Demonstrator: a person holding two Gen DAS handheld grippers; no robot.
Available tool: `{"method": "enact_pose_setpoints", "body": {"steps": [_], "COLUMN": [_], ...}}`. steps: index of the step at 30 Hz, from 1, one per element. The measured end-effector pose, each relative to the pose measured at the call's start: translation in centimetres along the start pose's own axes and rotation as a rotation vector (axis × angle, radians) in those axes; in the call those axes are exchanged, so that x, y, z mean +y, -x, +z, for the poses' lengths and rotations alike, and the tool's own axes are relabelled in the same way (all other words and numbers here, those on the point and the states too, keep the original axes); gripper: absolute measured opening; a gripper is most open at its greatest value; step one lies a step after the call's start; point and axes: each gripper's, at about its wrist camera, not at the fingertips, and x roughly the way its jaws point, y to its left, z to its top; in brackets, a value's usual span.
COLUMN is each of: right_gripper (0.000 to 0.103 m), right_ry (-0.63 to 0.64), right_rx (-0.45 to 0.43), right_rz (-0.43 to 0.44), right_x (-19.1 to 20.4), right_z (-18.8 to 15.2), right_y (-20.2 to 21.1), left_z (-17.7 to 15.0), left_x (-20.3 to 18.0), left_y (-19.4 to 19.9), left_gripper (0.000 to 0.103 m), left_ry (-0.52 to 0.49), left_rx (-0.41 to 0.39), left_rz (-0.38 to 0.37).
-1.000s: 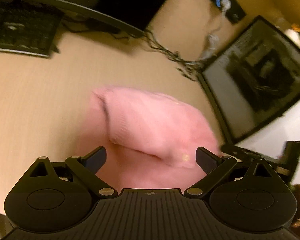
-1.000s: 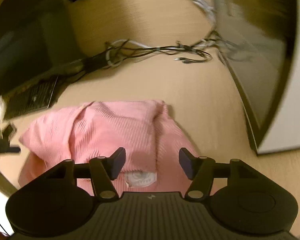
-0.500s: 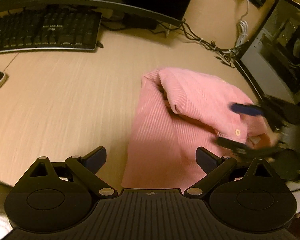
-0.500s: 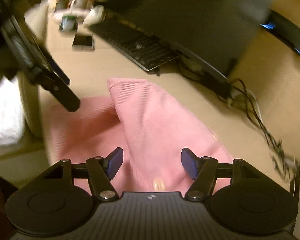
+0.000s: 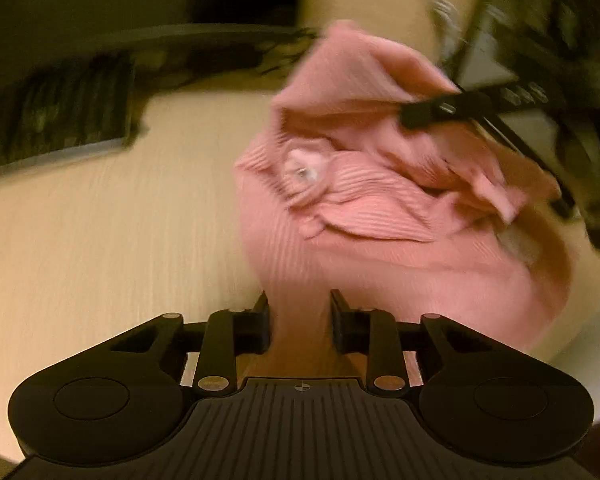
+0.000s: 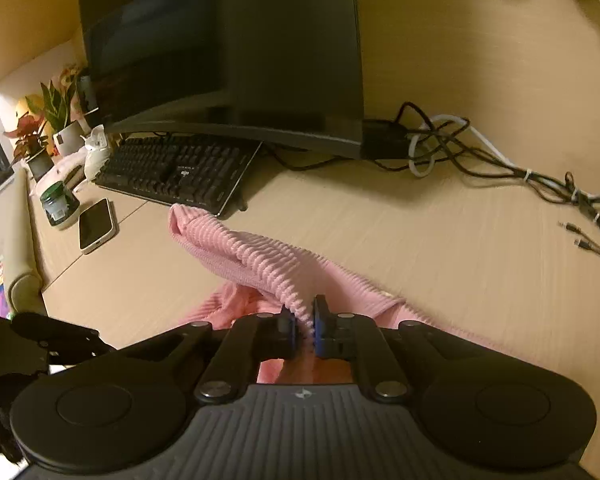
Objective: Fold clothes
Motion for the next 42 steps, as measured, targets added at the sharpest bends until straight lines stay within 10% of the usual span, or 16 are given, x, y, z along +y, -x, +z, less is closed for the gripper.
{"method": "enact_pose_setpoints", "body": {"steps": [4,6,14,21,26,33,42], "right_gripper": [0.007,0.007,0.013,0.042,0.042,0.042,0.042], "right_ry": [0.173,0.318,0.783,0.599,0.342,0.196,0.017], "right_rx": [0.009,0.039,0.178,0.199,0.128,0.199,0.115], "right_rz": [0.022,0.017,-0.023,0.074,0.109,-0.027,-0.102], "right_x": [1.9,3.6,9.2,6.5,3.7,1.8,0.8], "right_z": [0.0,-1.0,-9.1,-6.2,-3.7,-5.9,-2.7], "right_y": [0.6,0.4,-2.5,0.8,3.8,-2.6,-7.7], "left_z": [-0.9,-1.6,-2.0,-2.5,-2.5,-1.8,1.1], "left_x": [-4.5,-5.7,-6.8,-8.1,-7.9,-6.0,-0.7], "left_y": [0.2,0.0,1.8,1.0,-0.6,-1.2,-2.1], "left_gripper": [0.033,0.052,0.079,0.086,0.092,0.092,0.092], "left_ry": [-0.261,-0.328,-0.321,-0.259,-0.209,-0.146,-0.091], "left_rx": [0.043,0.057,0.056,0.058,0.075,0.089,0.076], "left_rz": [-0.028,-0.033,-0.209,-0.298,-0.314,-0.314,-0.147]}}
